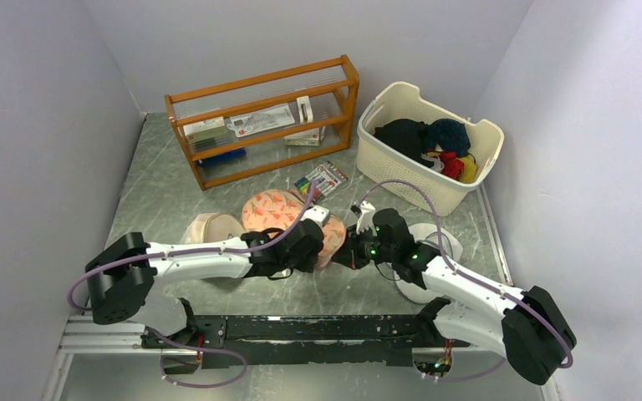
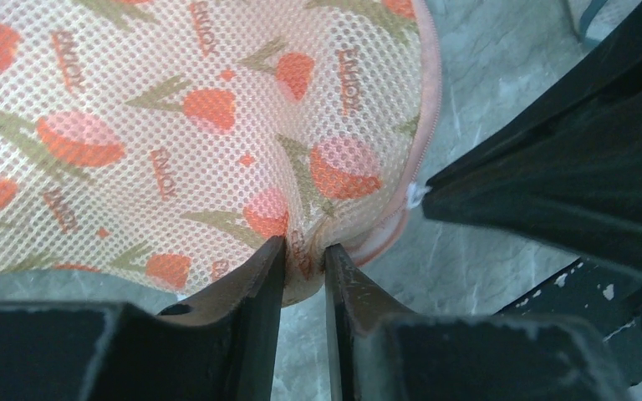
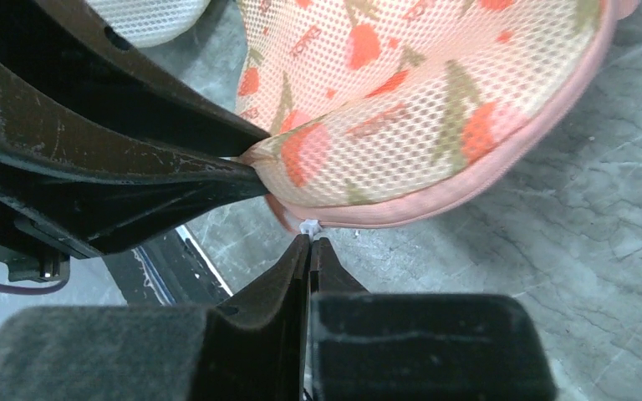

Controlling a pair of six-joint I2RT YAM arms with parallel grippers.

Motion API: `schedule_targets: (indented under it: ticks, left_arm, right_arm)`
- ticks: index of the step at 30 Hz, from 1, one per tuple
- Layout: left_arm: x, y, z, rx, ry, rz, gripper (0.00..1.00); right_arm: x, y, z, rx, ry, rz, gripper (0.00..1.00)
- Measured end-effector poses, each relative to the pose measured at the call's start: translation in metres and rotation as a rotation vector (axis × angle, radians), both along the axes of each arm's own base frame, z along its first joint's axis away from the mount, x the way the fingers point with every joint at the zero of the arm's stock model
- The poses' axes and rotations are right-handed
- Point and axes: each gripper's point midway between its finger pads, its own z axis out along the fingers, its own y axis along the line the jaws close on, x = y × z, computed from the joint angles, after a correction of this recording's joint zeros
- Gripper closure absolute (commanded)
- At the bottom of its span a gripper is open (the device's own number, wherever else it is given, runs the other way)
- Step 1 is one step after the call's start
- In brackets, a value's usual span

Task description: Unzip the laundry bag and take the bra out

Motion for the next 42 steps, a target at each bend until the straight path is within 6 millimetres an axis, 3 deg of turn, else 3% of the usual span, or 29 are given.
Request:
schedule_targets:
  ticks: [9, 16, 21, 23, 26, 29, 34, 40, 42]
  left_arm:
    - [-0.012, 0.024, -0.002, -0.041, -0.002, 0.023, 0.82]
    - [-0.019, 0.035, -0.018, -0.054, 0.024, 0.053, 0.84]
    - [-0.023, 0.043, -0.023, -0.058, 0.042, 0.075, 0.83]
    - [-0.024, 0.045, -0.024, -0.059, 0.047, 0.083, 0.75]
    - [-0.026, 0.048, -0.027, -0.052, 0.054, 0.088, 0.52]
    - [-0.028, 0.051, -0.025, -0.050, 0.061, 0.087, 0.40]
    - [-0.032, 0.047, 0.000, -0.081, 0.055, 0.042, 0.32]
    - [-0.019, 0.010, 0.075, -0.240, -0.026, -0.015, 0.26]
    - [-0.015, 0.002, 0.081, -0.249, -0.034, -0.020, 0.27]
  right_arm:
    - [0.019, -0.015, -0.001, -0.100, -0.027, -0.118, 1.00]
    - [0.042, -0.027, -0.002, -0.146, -0.123, -0.209, 1.00]
    - [0.055, -0.025, -0.022, -0.156, -0.156, -0.234, 1.00]
    - [0.059, -0.023, -0.030, -0.164, -0.163, -0.231, 1.00]
    - [0.065, -0.018, -0.031, -0.160, -0.196, -0.210, 1.00]
    - [0.066, -0.015, -0.028, -0.153, -0.219, -0.185, 1.00]
    - [0.061, -0.009, -0.011, -0.104, -0.252, -0.142, 1.00]
    - [0.046, -0.002, 0.016, -0.003, -0.277, -0.097, 1.00]
    - [0.039, 0.000, 0.018, 0.024, -0.267, -0.083, 1.00]
